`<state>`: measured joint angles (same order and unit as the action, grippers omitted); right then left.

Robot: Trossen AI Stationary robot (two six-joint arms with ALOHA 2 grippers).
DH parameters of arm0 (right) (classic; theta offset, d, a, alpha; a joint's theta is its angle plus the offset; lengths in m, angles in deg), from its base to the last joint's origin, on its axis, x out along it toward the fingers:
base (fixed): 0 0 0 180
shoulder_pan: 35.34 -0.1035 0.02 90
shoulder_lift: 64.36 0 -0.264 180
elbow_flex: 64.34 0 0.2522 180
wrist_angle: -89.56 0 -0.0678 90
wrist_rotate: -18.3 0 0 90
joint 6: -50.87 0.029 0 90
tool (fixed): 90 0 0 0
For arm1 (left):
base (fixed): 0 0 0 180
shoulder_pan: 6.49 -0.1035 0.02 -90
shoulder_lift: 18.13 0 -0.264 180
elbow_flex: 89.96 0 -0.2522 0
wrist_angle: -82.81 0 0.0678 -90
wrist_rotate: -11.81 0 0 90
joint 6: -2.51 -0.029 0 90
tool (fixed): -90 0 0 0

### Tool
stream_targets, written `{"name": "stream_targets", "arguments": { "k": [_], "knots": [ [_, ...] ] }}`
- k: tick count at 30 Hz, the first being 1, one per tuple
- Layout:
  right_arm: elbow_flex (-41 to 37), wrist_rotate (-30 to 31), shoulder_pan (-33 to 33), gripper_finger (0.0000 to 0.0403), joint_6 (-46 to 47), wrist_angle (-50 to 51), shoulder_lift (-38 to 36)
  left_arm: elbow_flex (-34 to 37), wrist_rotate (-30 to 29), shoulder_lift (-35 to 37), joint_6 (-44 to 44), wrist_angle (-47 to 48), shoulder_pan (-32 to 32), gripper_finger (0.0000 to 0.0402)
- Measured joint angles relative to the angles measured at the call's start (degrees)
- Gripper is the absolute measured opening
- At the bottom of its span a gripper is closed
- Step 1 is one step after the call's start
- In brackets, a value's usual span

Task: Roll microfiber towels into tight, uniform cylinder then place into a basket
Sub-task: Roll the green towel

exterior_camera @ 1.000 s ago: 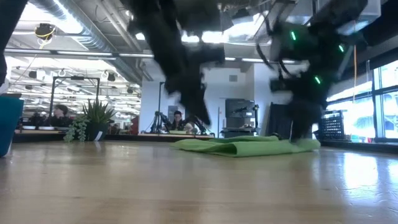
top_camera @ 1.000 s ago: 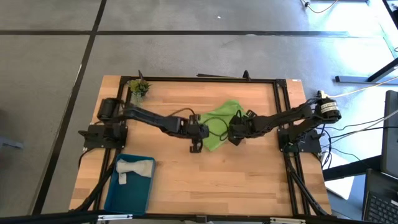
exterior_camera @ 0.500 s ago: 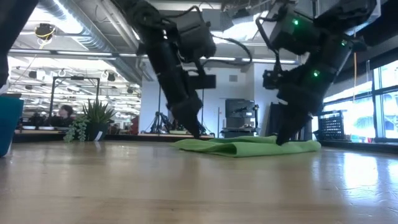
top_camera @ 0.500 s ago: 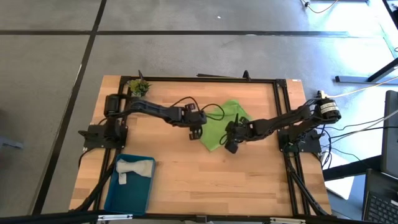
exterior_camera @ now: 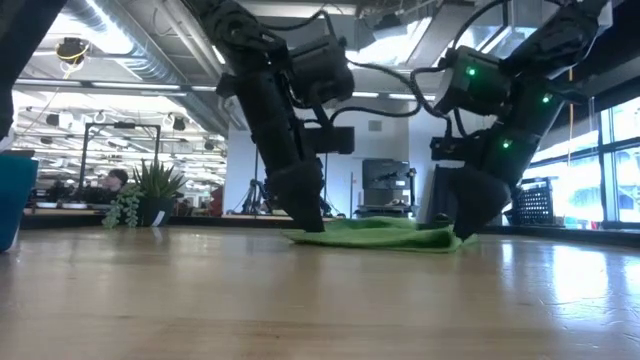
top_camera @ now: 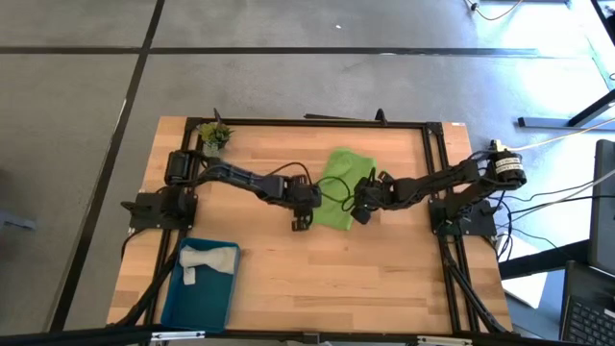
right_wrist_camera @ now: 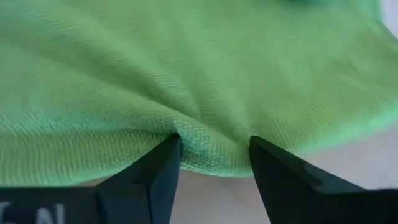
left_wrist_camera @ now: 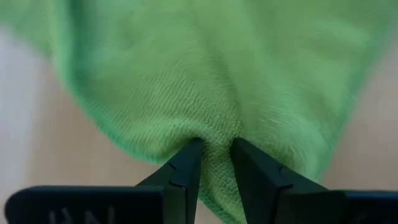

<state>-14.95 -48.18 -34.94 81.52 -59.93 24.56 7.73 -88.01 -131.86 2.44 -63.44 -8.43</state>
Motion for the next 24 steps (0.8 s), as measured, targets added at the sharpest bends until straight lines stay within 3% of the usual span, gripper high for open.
{"name": "stream_targets", "arguments": {
  "k": [6,11,19,24],
  "knots": [
    [-0.15,1.3,2.64,0.0195,-5.84,-1.74,0.04,0.18,2.48,-0.25,2.31,-4.13,4.22,0.0088],
    [1.42,1.16,3.07,0.0195,-10.07,0.68,-0.74,0.03,-0.55,0.79,2.46,-4.54,5.71,0.0088],
    [4.41,1.28,1.94,0.0195,-10.38,3.52,-6.69,-3.41,-6.69,8.42,-0.2,-0.99,4.06,0.0088],
    [3.72,-0.33,1.64,0.0195,-10.02,-0.14,-5.78,-3.67,-7.47,8.31,-4.58,-3.62,-0.47,0.0088]
  ]
}}
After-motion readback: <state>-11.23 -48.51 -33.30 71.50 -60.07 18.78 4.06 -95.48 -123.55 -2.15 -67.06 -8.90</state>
